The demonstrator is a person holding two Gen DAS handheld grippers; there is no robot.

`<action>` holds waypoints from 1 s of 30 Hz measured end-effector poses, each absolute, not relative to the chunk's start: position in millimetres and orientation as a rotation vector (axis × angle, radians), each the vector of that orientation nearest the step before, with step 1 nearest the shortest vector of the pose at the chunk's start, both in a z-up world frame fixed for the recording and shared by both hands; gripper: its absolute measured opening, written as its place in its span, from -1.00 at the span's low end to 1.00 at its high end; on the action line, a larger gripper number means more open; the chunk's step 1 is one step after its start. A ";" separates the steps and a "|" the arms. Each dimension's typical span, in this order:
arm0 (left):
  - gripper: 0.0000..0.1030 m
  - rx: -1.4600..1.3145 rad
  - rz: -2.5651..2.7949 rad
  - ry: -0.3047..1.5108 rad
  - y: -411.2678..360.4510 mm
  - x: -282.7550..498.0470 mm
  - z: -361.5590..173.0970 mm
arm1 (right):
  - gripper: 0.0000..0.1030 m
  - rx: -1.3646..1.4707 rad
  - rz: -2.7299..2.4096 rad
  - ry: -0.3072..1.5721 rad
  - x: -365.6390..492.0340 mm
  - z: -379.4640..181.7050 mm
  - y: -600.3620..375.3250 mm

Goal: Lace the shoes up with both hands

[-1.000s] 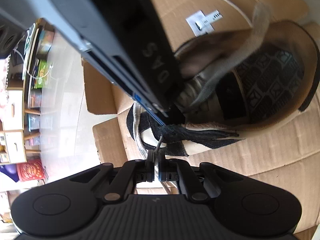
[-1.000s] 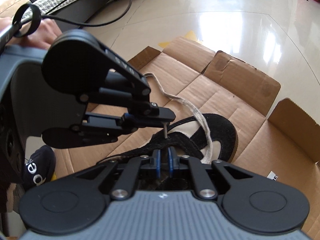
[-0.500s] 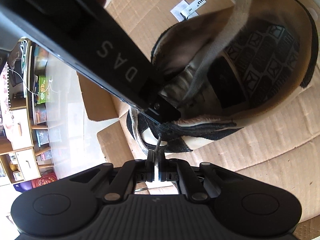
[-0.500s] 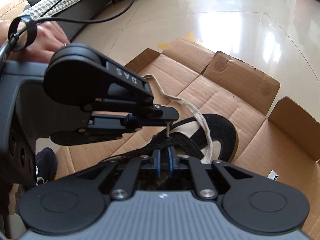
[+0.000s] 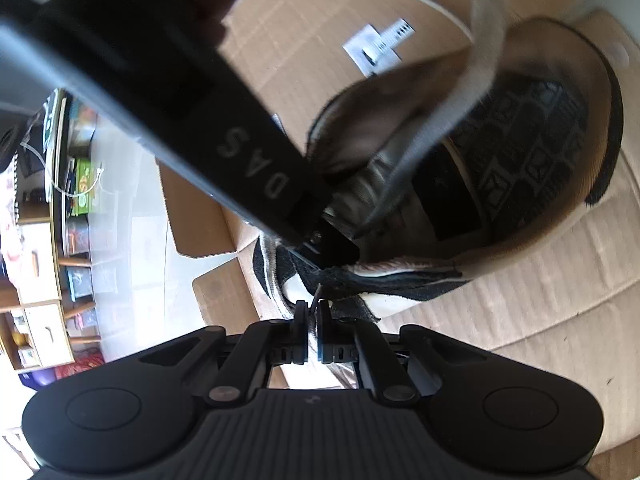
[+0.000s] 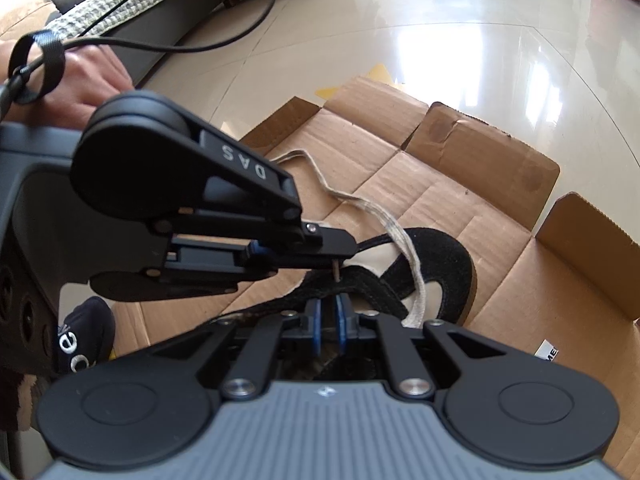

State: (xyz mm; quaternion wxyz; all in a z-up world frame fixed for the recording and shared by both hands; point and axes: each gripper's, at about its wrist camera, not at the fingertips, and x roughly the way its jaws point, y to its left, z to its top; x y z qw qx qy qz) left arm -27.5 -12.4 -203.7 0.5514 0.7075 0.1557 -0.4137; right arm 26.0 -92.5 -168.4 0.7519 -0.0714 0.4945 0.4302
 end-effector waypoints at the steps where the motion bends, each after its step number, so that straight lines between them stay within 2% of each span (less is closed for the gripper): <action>1: -0.94 1.670 -0.981 0.359 -11.5 -27.2 -202.9 | -0.79 -0.156 0.939 1.079 25.9 -168.2 -92.5; 5: -0.95 1.729 -1.004 0.264 -9.6 -31.6 -204.3 | -0.79 -0.159 0.940 1.079 26.2 -167.3 -91.0; 10: -0.95 1.746 -0.982 0.297 -6.3 -16.2 -205.7 | -0.80 -0.152 0.937 1.075 24.9 -167.5 -92.9; 18: -0.95 1.943 -0.980 0.177 7.6 -9.6 -227.0 | -0.79 -0.150 0.941 1.075 25.5 -167.5 -92.3; 28: -0.95 1.998 -0.984 0.090 5.3 2.5 -238.8 | -0.79 -0.143 0.940 1.076 25.5 -167.9 -92.6; 30: -0.95 2.019 -0.986 0.074 5.9 -16.9 -234.7 | -0.79 -0.142 0.940 1.076 25.5 -168.2 -93.0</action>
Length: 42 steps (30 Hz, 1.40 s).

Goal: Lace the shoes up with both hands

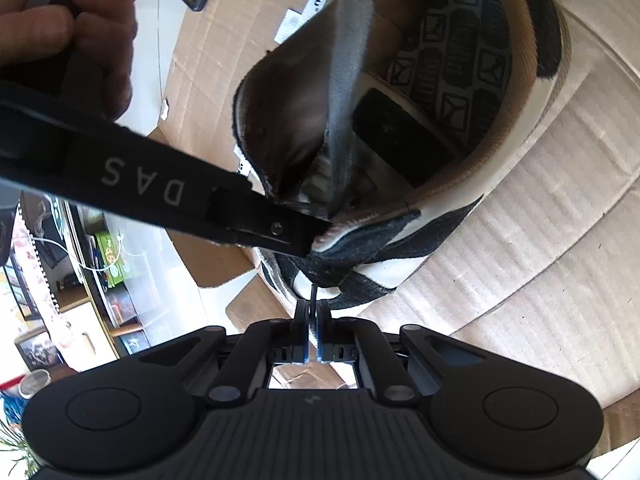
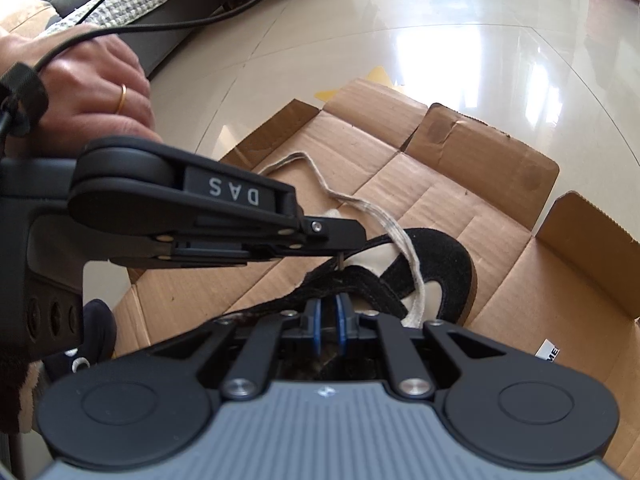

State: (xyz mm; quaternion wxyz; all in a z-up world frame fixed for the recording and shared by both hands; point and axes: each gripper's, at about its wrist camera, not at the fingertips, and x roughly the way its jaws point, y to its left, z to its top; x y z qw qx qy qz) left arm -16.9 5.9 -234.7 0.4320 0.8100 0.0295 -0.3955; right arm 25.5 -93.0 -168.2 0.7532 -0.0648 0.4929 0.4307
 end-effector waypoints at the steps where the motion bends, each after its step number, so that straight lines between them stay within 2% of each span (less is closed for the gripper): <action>1: -0.95 2.032 -0.987 0.063 6.9 -32.2 -230.4 | -0.79 -0.140 0.940 1.076 25.6 -168.3 -93.1; 20: -0.93 2.077 -1.017 -0.002 17.3 -35.0 -228.5 | -0.79 -0.126 0.934 1.079 24.9 -169.1 -92.5; 22: -0.73 2.078 -0.986 0.025 16.8 -31.5 -229.4 | -0.79 -0.126 0.935 1.077 25.0 -168.8 -92.2; 24: -0.05 2.077 -0.966 0.032 17.7 -29.0 -230.7 | -0.80 -0.126 0.935 1.077 25.3 -169.0 -92.0; 28: -0.06 2.028 -0.957 0.094 18.5 -22.8 -227.3 | -0.80 -0.125 0.937 1.077 25.4 -169.4 -92.6; 35: -0.05 1.656 -0.882 0.459 14.9 13.4 -201.6 | -0.79 -0.127 0.936 1.076 24.9 -170.1 -92.8; 36: -0.14 1.595 -0.889 0.513 16.8 18.4 -198.9 | -0.79 -0.128 0.936 1.076 24.9 -170.1 -92.6; 38: -0.21 1.513 -0.900 0.589 19.4 25.6 -197.3 | -0.79 -0.129 0.935 1.076 24.6 -170.1 -92.5; 42: -0.20 1.354 -0.923 0.698 24.1 33.0 -195.1 | -0.79 -0.128 0.935 1.077 23.9 -170.6 -93.0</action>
